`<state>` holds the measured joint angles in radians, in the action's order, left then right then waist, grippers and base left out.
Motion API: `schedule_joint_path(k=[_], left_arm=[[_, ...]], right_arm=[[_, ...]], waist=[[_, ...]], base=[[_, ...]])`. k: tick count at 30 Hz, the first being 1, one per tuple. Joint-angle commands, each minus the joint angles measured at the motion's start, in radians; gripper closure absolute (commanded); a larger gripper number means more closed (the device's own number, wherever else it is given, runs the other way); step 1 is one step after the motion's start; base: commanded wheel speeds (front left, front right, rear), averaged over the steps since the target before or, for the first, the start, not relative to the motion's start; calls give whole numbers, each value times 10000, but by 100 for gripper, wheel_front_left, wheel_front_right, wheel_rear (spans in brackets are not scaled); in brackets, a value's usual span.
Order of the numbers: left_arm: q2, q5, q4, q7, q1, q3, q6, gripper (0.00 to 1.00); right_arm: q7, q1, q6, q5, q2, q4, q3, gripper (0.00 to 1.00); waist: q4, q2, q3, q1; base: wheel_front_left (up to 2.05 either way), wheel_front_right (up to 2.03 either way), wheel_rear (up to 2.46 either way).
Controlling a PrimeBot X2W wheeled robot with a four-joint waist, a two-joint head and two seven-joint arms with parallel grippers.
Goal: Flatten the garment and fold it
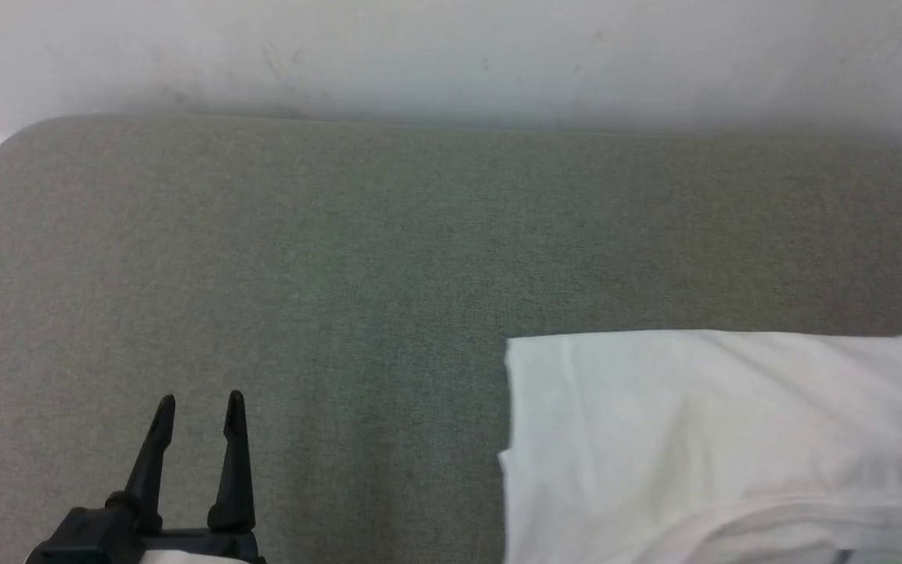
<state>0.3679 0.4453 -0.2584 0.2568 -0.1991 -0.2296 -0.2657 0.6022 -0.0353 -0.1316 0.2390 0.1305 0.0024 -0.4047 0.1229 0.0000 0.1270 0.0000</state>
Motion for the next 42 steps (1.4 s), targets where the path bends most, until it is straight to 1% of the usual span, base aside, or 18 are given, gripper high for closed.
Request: schedule_joint_path(k=[1, 5, 8, 12, 17, 22, 26, 29, 33, 42], left_arm=[[22, -27, 43, 16, -31, -9, 24, 0], [34, -13, 68, -33, -21, -76, 44, 0], [40, 2, 101, -76, -40, -124, 49, 0], [71, 24, 118, -139, -122, -149, 25, 0], [73, 58, 113, -180, -159, -204, 23, 0], [-12, 119, 142, -168, -90, -295, 72, 0], [-91, 174, 214, -137, -28, -328, 126, 0], [-140, 186, 263, -111, 44, -339, 158, 0], [-211, 196, 347, -80, 176, -356, 213, 0], [-438, 228, 635, -15, 470, -390, 379, 0]], right_arm=[[-124, 127, 9, -80, 140, -5, -242, 100], [-344, 75, 9, -206, 334, 132, -778, 100], [-476, 71, 9, -87, 228, 69, -656, 100], [-279, 92, 9, 418, -11, -480, 248, 100], [503, 42, 9, 1233, -231, -1430, 1755, 100], [1240, 19, 9, 1447, -255, -2321, 3255, 100], [1613, 131, 9, 1604, -304, -2607, 4234, 100], [1844, 215, 9, 1726, -414, -2483, 4631, 100], [1828, 389, 9, 1499, -441, -2036, 5027, 100], [1184, 1140, 9, 949, -692, -112, 5850, 100]], waist=[[-102, 0, -21, 0], [-213, 0, -38, 0], [-282, 0, -149, 0], [-366, 0, -317, 0], [-393, 0, -462, 0], [-250, 0, -408, 0], [-33, 0, -299, 0], [164, 0, -199, 0], [423, 0, -62, 0], [812, 0, 154, 0]], base=[[0, 0, 0], [0, 0, 0], [0, 0, 0], [0, 0, 0], [0, 0, 0], [0, 0, 0], [0, 0, 0], [0, 0, 0], [0, 0, 0], [0, 0, 0]])
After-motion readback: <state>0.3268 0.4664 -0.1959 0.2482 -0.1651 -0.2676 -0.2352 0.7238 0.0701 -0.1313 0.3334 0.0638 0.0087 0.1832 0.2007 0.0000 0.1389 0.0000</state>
